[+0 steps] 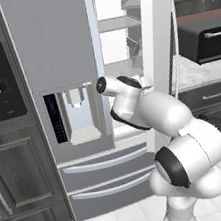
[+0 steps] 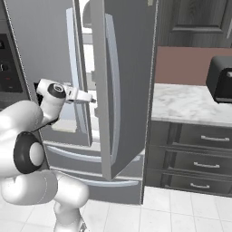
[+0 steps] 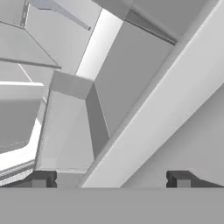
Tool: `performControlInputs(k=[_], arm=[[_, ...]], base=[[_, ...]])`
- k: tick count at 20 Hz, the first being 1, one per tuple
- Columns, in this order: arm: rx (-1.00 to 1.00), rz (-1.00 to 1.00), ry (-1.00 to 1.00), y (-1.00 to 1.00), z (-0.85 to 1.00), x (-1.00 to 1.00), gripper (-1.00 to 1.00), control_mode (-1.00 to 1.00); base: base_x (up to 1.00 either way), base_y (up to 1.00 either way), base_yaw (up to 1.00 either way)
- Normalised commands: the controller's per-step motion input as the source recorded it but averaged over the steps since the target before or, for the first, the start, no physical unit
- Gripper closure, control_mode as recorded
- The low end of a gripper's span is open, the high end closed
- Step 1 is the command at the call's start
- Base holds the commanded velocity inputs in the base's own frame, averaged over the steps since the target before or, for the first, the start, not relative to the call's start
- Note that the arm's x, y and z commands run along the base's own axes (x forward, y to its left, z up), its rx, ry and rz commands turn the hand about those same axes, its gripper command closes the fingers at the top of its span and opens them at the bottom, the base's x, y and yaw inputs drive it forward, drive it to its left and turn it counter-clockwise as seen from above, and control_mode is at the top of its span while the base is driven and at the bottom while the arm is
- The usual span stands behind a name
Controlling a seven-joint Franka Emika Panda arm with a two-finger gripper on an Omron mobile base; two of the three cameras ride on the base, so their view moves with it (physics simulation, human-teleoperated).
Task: Move the hot dog bun to the plate on the dining table and place the condiment next to that plate. Then navigate to the fridge and take the sausage and place it on the plate as well.
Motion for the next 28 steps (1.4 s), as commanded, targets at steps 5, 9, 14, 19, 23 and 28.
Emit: performControlInputs(k=[5,9,14,19,23,28], arm=[[-0.06,-0.18,0.0,-0.53,-0.01,-0.28,-1.0,-1.0],[-0.06,-0.19,0.0,-0.56,-0.04,-0.58,-1.0,-1.0],[-0.07,-0.19,0.0,-0.74,-0.03,-0.62,-1.0,-1.0],[-0.06,-0.21,0.0,-1.0,-0.02,-0.65,-1.0,-1.0],[-0.06,-0.22,-0.01,-1.0,-0.01,-0.52,-1.0,-1.0],[-0.02,-0.11,-0.09,-0.94,0.0,-0.42,-1.0,-1.0]], base=[[0.0,0.0,0.0],[0.0,0.0,0.0],[0.0,0.0,0.0],[0.0,0.0,0.0],[0.0,0.0,0.0],[0.0,0.0,0.0]])
